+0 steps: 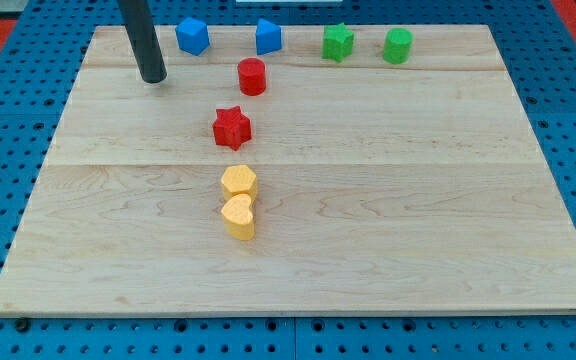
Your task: Touch the top left of the red circle
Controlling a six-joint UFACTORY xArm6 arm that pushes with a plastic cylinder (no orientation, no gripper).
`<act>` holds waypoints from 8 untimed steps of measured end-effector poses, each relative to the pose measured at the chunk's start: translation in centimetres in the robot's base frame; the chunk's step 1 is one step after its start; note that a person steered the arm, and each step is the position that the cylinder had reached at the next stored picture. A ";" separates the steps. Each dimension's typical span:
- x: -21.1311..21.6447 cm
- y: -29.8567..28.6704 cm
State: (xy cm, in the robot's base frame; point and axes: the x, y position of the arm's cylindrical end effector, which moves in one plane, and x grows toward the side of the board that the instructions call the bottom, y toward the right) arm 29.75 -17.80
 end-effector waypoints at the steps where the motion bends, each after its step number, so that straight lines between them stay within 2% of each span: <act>1: 0.0 0.0; 3: 0.0 2.2; 5: -2.3 6.9; 8: -2.3 7.6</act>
